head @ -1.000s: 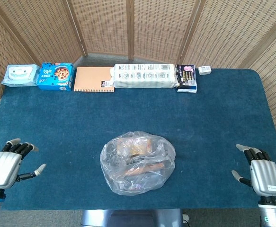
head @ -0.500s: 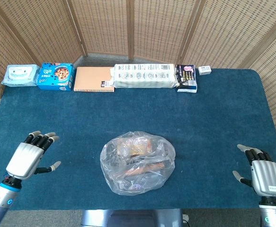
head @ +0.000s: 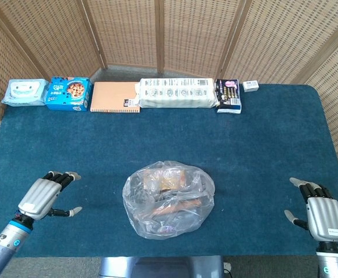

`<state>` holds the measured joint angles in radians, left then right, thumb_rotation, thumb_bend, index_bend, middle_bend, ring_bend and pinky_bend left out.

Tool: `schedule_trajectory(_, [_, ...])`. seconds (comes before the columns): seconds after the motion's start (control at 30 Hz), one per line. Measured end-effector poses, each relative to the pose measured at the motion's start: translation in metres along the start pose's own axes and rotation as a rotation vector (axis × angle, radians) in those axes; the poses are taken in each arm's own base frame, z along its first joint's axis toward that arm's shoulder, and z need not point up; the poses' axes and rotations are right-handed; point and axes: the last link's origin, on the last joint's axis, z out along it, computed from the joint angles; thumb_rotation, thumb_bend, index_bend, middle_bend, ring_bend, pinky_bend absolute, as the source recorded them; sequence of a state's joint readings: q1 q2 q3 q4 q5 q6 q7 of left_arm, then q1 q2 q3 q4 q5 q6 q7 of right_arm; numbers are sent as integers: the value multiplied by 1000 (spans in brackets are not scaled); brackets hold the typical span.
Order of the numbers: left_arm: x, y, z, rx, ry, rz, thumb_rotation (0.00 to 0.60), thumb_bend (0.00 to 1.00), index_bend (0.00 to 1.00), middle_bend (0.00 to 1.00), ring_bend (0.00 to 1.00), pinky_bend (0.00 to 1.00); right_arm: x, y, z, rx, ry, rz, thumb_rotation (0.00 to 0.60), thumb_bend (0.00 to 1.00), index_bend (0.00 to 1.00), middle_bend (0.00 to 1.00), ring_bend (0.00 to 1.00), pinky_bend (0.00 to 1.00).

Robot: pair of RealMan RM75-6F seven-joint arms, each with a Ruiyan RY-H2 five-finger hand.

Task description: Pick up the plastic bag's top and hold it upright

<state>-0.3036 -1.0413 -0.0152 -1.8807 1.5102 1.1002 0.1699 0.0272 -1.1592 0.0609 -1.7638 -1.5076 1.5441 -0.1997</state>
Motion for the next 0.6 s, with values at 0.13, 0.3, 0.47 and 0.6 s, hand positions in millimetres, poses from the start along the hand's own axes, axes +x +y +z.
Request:
schedule_trajectory(0.13, [0,5,11,-8,-43,-3,78,152,214,268,330,248,0,2,-2,-5,4,3,600,175,222,312,276,238])
schedule_trajectory(0.3, [0,22,26,-62,-74,4,49,151,226,279,340,256,1,4,-5,-11,7,10,600,175,222,312,276,238])
schedule_trajectory(0.47, [-2,41,42,-121,-111,24,0,142,241,284,344,262,1,6,-6,-9,13,14,600,174,222,312,275,238])
schedule_trajectory(0.6, [-4,52,49,-149,-146,25,0,139,244,284,344,265,2,7,-7,-11,18,18,600,175,222,312,275,238])
